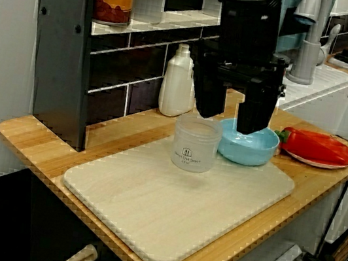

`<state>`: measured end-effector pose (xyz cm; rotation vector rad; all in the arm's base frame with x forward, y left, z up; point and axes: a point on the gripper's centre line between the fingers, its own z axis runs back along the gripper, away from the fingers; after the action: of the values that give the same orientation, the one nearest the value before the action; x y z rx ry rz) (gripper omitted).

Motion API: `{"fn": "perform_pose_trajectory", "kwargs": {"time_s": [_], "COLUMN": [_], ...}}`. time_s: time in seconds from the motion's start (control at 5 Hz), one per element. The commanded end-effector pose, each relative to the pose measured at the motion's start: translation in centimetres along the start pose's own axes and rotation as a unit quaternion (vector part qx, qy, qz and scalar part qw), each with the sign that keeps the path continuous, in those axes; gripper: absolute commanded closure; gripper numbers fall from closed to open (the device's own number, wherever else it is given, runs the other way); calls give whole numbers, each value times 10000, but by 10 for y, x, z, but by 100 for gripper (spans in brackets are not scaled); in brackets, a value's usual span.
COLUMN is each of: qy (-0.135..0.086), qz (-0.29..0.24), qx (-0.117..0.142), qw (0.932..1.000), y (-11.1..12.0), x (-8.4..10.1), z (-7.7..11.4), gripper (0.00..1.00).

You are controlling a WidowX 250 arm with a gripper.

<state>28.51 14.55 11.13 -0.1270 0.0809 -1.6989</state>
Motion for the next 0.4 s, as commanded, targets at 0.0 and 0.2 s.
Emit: {"fn": "perform_pose_trajectory", "kwargs": {"time_s": [0.0,0.2], "qy": [41,-177], "qz": [-951,-1241], "qx": [254,119], "qw": [9951,9920], "y": [-20,-24], "x": [33,55], "z": [11,6], "gripper": [0,0]}}
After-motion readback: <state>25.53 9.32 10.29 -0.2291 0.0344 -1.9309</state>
